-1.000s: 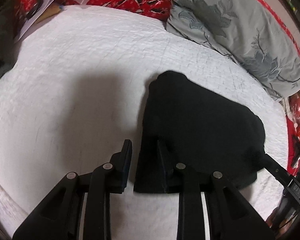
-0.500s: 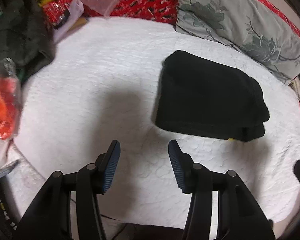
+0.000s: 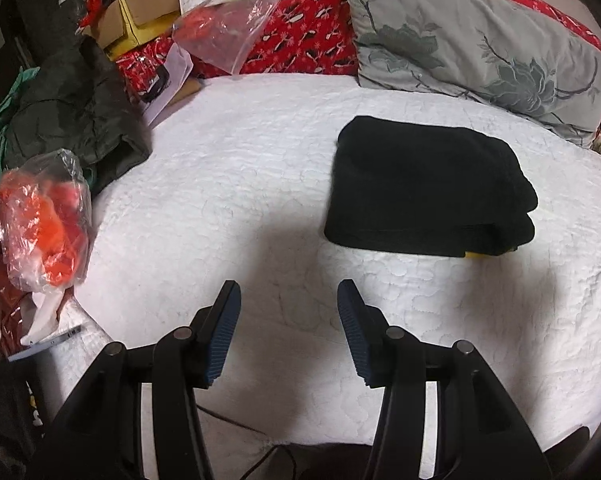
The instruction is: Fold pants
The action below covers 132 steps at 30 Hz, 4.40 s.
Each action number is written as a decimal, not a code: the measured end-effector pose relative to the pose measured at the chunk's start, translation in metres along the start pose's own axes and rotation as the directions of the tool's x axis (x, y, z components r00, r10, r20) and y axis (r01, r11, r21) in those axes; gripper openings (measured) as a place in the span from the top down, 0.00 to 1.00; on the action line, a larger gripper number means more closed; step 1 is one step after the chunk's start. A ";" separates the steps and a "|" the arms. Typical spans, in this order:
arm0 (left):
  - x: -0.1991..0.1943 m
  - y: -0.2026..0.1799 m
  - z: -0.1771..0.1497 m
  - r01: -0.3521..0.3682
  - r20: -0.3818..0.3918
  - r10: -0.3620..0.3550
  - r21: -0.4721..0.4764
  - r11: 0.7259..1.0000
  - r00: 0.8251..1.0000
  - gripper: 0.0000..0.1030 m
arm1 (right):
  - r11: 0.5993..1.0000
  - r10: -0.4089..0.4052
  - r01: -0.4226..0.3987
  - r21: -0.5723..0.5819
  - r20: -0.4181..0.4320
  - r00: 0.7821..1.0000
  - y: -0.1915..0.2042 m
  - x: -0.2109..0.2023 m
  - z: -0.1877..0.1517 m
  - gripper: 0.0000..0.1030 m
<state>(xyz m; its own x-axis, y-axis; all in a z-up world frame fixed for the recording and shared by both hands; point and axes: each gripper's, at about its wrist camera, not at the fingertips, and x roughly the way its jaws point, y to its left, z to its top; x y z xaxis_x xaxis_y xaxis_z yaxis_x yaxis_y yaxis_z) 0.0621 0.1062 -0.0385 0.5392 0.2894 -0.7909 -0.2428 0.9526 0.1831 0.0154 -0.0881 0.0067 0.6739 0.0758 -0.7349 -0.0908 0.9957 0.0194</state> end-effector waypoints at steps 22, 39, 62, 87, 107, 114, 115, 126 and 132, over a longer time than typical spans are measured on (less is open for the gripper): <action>0.003 -0.019 -0.013 0.028 -0.014 -0.028 0.024 0.999 1.000 0.52 | 0.999 -0.014 0.015 0.045 -0.015 1.000 -0.019 0.010 -0.022 0.00; -0.008 -0.040 -0.009 0.187 -0.016 -0.186 0.096 0.978 0.982 0.52 | 0.998 -0.037 0.037 0.056 0.004 0.999 -0.029 0.005 -0.025 0.00; -0.022 -0.067 -0.013 0.271 -0.005 -0.273 0.145 0.952 0.962 0.52 | 0.992 -0.072 0.072 0.102 -0.001 0.997 -0.061 0.003 -0.027 0.00; -0.023 -0.068 -0.016 0.268 -0.003 -0.270 0.138 0.953 0.963 0.52 | 0.993 -0.058 0.060 0.106 -0.016 0.998 -0.060 0.009 -0.032 0.00; -0.023 -0.069 -0.016 0.283 -0.010 -0.285 0.139 0.949 0.959 0.52 | 0.992 -0.060 0.062 0.108 -0.023 0.998 -0.060 0.010 -0.033 0.00; -0.021 -0.069 -0.015 0.291 -0.015 -0.292 0.137 0.947 0.956 0.52 | 0.992 -0.061 0.064 0.109 -0.026 0.998 -0.061 0.011 -0.033 0.00; -0.021 -0.069 -0.015 0.292 -0.016 -0.292 0.136 0.947 0.956 0.52 | 0.992 -0.062 0.065 0.109 -0.026 0.998 -0.061 0.011 -0.033 0.00; -0.020 -0.069 -0.009 0.290 -0.006 -0.292 0.126 0.949 0.957 0.52 | 0.992 -0.063 0.067 0.109 -0.039 0.997 -0.060 0.015 -0.035 0.00; -0.028 -0.063 0.004 0.302 0.035 -0.307 0.097 0.948 0.951 0.48 | 0.991 -0.066 0.071 0.116 -0.043 0.997 -0.062 0.016 -0.035 0.00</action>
<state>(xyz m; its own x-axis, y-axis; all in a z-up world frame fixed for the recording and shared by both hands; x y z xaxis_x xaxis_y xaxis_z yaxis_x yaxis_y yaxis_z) 0.0650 0.0386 -0.0257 0.6154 -0.0136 -0.7881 0.0106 0.9999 -0.0090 0.0066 -0.1502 -0.0299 0.6462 0.0072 -0.7632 0.0426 0.9981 0.0455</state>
